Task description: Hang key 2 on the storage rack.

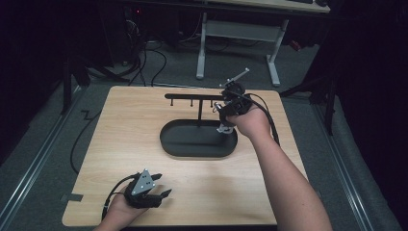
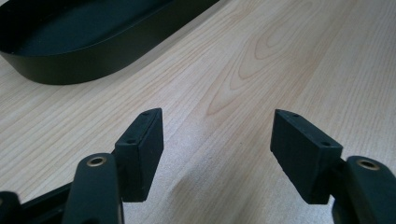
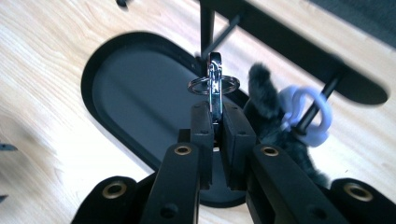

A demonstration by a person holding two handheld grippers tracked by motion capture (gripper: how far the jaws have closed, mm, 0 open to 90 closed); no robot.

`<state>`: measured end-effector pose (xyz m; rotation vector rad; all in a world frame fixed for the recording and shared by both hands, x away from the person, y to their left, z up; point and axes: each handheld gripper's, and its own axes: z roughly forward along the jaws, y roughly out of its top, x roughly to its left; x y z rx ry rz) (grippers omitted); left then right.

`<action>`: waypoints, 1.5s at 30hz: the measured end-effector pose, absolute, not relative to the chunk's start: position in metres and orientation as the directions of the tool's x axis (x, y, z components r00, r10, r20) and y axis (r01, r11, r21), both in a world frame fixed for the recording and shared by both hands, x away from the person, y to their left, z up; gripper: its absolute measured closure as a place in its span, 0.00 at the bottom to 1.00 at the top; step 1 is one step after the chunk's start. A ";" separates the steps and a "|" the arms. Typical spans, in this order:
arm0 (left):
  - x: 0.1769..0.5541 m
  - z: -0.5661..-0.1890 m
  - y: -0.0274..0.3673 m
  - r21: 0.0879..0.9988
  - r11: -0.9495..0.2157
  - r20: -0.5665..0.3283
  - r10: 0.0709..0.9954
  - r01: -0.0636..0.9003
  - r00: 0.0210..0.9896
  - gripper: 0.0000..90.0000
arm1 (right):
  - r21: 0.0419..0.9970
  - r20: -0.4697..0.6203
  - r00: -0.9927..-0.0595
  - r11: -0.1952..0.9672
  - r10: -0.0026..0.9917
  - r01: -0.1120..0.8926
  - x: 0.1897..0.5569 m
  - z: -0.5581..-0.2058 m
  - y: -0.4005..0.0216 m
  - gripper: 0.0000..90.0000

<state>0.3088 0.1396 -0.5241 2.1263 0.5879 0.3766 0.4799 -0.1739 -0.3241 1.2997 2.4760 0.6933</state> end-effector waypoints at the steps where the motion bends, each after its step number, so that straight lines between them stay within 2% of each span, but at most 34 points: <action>1: 0.308 -0.524 0.140 0.819 -0.506 0.054 0.536 0.269 0.843 0.39 | 0.523 -0.011 -0.569 0.490 0.822 0.698 0.481 -0.322 -0.171 0.94; 8: 0.309 -0.523 0.143 0.822 -0.499 0.044 0.538 0.276 0.842 0.40 | 0.504 -0.029 -0.554 0.491 0.832 0.711 0.494 -0.322 -0.158 0.94; 12: 0.310 -0.523 0.144 0.824 -0.493 0.041 0.544 0.279 0.838 0.40 | 0.508 -0.032 -0.513 0.456 0.858 0.731 0.502 -0.327 -0.165 0.94; 16: 0.310 -0.523 0.144 0.824 -0.493 0.040 0.542 0.280 0.839 0.40 | 0.496 -0.002 -0.481 0.419 0.877 0.761 0.500 -0.337 -0.177 0.94; 24: 0.308 -0.524 0.140 0.817 -0.508 0.050 0.532 0.271 0.846 0.40 | 0.500 0.047 -0.495 0.408 0.868 0.764 0.490 -0.355 -0.179 0.93; 35: 0.310 -0.525 0.141 0.816 -0.507 0.045 0.534 0.277 0.844 0.40 | 0.478 0.084 -0.474 0.382 0.876 0.791 0.497 -0.383 -0.179 0.84; 45: 0.311 -0.525 0.141 0.817 -0.502 0.038 0.540 0.285 0.841 0.40 | 0.487 0.101 -0.487 0.383 0.868 0.785 0.473 -0.398 -0.191 0.75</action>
